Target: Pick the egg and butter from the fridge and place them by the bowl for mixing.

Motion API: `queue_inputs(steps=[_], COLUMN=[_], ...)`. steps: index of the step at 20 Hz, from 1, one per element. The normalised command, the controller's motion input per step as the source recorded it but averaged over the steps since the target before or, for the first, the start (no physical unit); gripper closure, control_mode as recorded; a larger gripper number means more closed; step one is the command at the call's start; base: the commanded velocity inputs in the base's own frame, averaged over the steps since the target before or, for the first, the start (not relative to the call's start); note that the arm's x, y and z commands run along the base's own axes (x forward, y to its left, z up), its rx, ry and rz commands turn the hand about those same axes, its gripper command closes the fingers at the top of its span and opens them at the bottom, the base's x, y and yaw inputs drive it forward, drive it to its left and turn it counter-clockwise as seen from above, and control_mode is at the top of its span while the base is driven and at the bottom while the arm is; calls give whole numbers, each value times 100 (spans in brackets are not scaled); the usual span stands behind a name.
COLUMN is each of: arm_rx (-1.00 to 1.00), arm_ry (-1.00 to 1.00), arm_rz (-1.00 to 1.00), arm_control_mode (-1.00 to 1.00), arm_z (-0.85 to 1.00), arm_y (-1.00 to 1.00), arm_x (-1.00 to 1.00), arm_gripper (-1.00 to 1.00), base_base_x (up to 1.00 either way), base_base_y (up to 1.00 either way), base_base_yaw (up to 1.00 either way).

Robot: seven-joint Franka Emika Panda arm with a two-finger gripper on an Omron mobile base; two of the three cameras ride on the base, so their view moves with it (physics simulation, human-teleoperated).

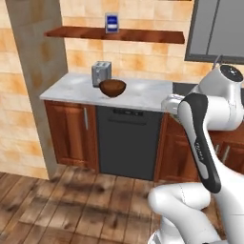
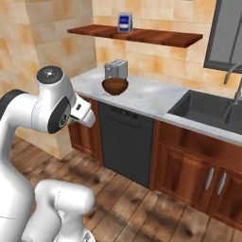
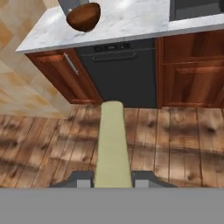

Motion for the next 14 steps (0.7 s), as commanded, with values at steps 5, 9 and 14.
queue_inputs(steps=[5, 9, 14], arm_rx=[0, 0, 0], arm_ry=[0, 0, 0], arm_rz=[0, 0, 0], arm_control_mode=[100, 100, 100], arm_z=[0, 0, 0], arm_y=[0, 0, 0], arm_x=[0, 0, 0], arm_gripper=[100, 100, 100], base_base_x=[90, 83, 81], base_base_y=[30, 35, 37], base_base_yaw=[-17, -23, -22])
